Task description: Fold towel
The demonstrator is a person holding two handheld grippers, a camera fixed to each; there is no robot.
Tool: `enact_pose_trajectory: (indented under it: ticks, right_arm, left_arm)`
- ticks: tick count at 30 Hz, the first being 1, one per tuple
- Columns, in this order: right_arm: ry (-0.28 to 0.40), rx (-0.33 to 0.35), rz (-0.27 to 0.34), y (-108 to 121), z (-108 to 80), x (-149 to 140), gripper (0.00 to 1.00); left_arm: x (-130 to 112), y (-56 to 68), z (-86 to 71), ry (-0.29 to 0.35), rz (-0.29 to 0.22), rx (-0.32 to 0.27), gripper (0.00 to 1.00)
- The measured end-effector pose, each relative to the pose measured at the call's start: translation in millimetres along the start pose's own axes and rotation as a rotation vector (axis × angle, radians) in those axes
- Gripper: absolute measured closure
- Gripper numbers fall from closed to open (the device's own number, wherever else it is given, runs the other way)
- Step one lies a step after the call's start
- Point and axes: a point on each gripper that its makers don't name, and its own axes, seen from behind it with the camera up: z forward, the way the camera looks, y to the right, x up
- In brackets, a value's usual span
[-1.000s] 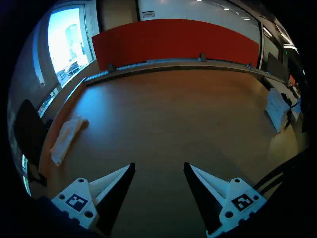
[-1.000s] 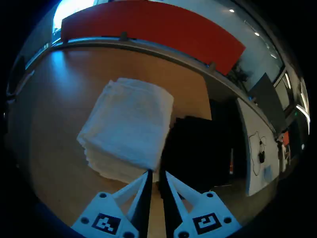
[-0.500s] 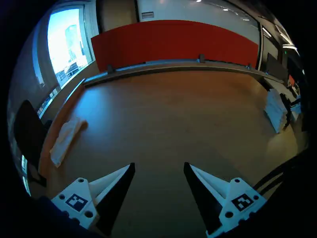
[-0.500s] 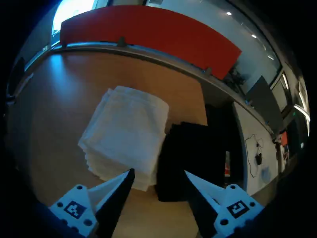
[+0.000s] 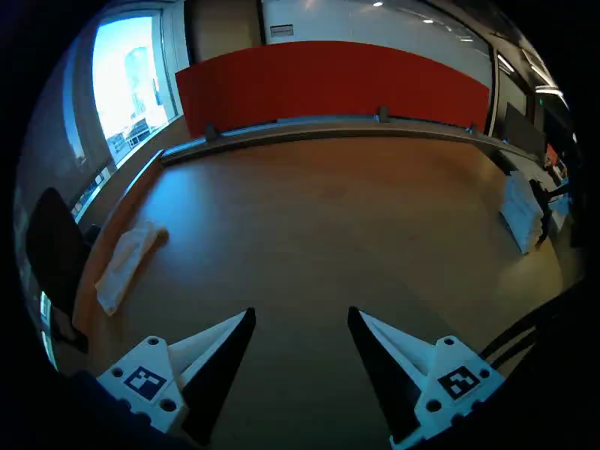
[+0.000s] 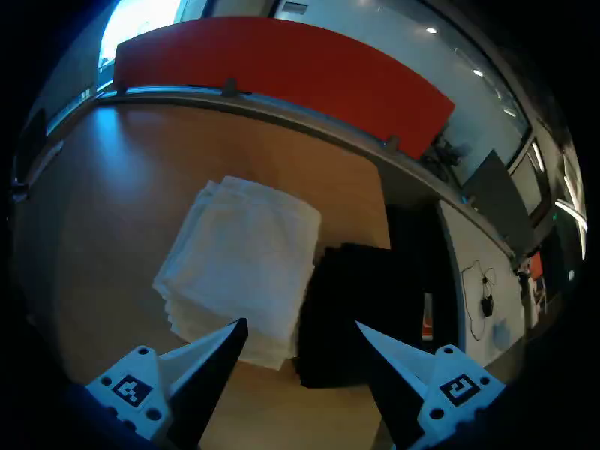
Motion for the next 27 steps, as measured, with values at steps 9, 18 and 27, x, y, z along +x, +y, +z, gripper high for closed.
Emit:
enact_pose_trajectory:
  ticks: [9,18,27]
  right_arm:
    - [0.075,-0.001,0.056,-11,-6.0,19,0.00]
    - [0.229,-0.019,0.144,-21,-16.2,55,0.00]
    - [0.379,-0.035,0.262,-26,-24.6,85,0.00]
  left_arm:
    - [3,-0.7,-1.4,0.010,0.001,-0.001,0.09]
    - [9,-0.9,-2.9,0.025,0.004,-0.004,0.09]
    - [15,-2.4,-2.6,0.040,0.002,-0.002,0.09]
